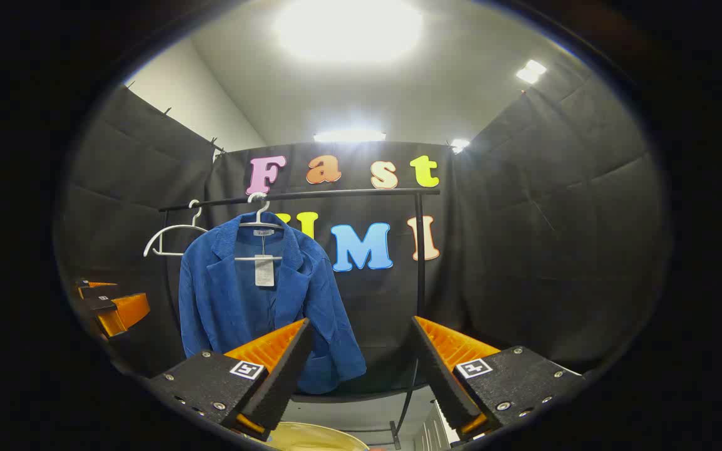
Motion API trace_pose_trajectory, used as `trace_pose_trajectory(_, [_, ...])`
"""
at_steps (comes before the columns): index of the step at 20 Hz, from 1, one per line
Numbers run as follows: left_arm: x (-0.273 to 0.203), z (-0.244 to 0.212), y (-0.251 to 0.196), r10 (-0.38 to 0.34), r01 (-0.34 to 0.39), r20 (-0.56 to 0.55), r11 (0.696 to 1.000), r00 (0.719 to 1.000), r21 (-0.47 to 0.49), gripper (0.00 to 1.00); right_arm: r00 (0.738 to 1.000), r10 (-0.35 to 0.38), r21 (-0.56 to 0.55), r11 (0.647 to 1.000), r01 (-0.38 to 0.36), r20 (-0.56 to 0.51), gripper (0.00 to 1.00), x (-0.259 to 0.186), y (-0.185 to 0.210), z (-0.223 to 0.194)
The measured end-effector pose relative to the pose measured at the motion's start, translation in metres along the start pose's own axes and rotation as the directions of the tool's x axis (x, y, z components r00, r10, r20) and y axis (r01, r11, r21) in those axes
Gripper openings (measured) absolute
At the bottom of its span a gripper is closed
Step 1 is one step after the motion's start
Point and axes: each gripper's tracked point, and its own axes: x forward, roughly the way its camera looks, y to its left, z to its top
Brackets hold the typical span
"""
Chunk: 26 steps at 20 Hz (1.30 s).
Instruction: Grasp the clothes on the hanger with both hands and then place them into the laundry hamper below.
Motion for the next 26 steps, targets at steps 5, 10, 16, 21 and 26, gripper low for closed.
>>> trace_pose_trajectory(5, [0.006,-0.003,0.007,0.005,-0.005,-0.001,1.0,1.0,0.004,0.92,1.0,0.018,-0.019,1.0,-0.018,-0.012,0.95,0.007,0.009,-0.003])
trace_pose_trajectory(10, [0.007,-0.005,0.014,0.011,-0.011,0.003,1.0,1.0,0.004,0.92,1.0,0.026,-0.03,0.999,-0.026,-0.006,0.95,0.003,0.019,-0.001])
trace_pose_trajectory(16, [0.009,-0.005,0.018,0.021,-0.021,0.006,1.0,1.0,-0.011,0.92,1.0,0.02,-0.027,0.999,-0.021,-0.022,0.95,0.005,0.035,-0.007])
trace_pose_trajectory(21, [0.007,-0.003,0.016,0.011,-0.011,0.02,1.0,1.0,-0.025,0.92,1.0,0.022,-0.045,0.999,-0.022,-0.003,0.95,0.011,0.058,-0.003])
trace_pose_trajectory(26, [0.006,0.004,0.013,0.0,0.001,0.043,0.999,0.999,-0.036,0.92,0.998,0.067,-0.003,0.998,-0.067,0.005,0.95,0.027,0.081,0.017])
